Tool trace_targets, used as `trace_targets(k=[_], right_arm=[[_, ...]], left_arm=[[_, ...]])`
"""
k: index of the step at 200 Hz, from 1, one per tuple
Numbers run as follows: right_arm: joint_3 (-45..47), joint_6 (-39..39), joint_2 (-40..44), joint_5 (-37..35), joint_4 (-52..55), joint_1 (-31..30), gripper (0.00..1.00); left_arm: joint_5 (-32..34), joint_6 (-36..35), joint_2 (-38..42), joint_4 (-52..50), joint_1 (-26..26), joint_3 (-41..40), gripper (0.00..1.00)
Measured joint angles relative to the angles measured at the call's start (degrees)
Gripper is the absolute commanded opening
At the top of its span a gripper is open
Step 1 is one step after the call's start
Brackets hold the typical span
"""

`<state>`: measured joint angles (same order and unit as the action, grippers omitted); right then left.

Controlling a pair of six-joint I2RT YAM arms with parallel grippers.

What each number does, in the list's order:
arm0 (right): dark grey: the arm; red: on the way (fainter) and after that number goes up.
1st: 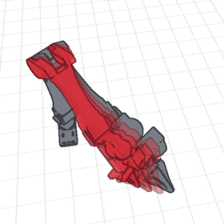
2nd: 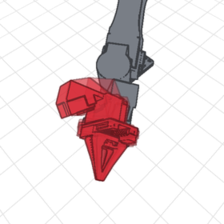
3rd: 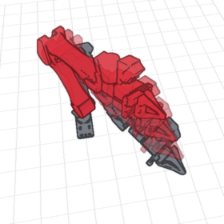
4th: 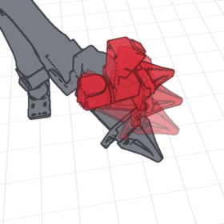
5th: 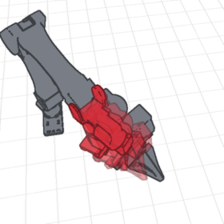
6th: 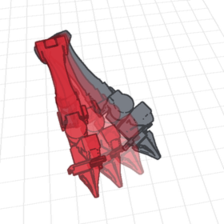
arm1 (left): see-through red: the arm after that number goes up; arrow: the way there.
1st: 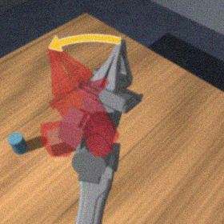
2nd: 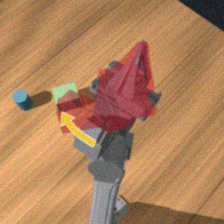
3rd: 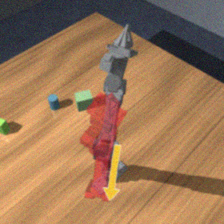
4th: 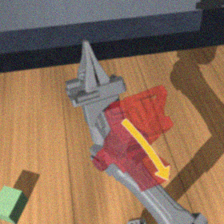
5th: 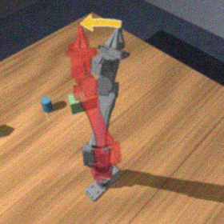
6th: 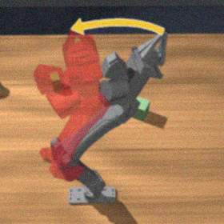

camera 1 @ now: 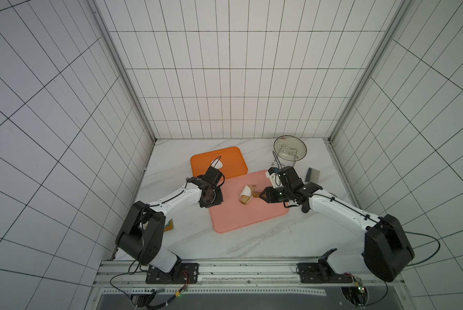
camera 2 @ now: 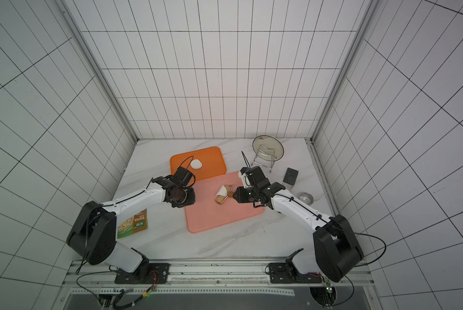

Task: Roll out the dumpling wrappers from the dough
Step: Flatten out the dough on the work surface.

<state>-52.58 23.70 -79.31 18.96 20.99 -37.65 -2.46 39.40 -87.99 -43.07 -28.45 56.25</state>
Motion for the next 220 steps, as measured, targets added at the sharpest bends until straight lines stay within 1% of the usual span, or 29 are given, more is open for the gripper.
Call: trace_targets(k=[28, 72, 111, 132, 152, 179, 220], right_arm=[[-2.4, -0.7, 0.2, -1.8, 6.1, 0.0, 0.00], [-2.9, -1.5, 0.4, -2.4, 10.8, 1.1, 0.00], [-10.4, -4.1, -3.7, -4.0, 19.3, 1.3, 0.00], [-13.9, -5.9, -4.6, -6.0, 25.2, 1.3, 0.00], [-15.4, -7.1, -4.5, -7.6, 29.5, 1.3, 0.00], [-15.5, -7.9, -4.3, -7.9, 31.4, 1.7, 0.00], [-15.8, -7.8, -4.4, -7.4, 30.8, 1.3, 0.00]], left_arm=[[0.0, 0.0, 0.0, 0.0, -0.2, 0.0, 0.32], [0.0, 0.0, 0.0, 0.0, -0.3, 0.0, 0.32], [0.0, 0.0, 0.0, 0.0, -0.4, 0.0, 0.32], [0.0, 0.0, 0.1, 0.0, -0.4, 0.0, 0.32], [0.0, 0.0, 0.1, 0.0, -0.4, 0.0, 0.32], [0.0, 0.0, 0.1, 0.0, -0.4, 0.0, 0.32], [-0.2, 0.0, 0.1, 0.6, -0.4, 0.0, 0.32]])
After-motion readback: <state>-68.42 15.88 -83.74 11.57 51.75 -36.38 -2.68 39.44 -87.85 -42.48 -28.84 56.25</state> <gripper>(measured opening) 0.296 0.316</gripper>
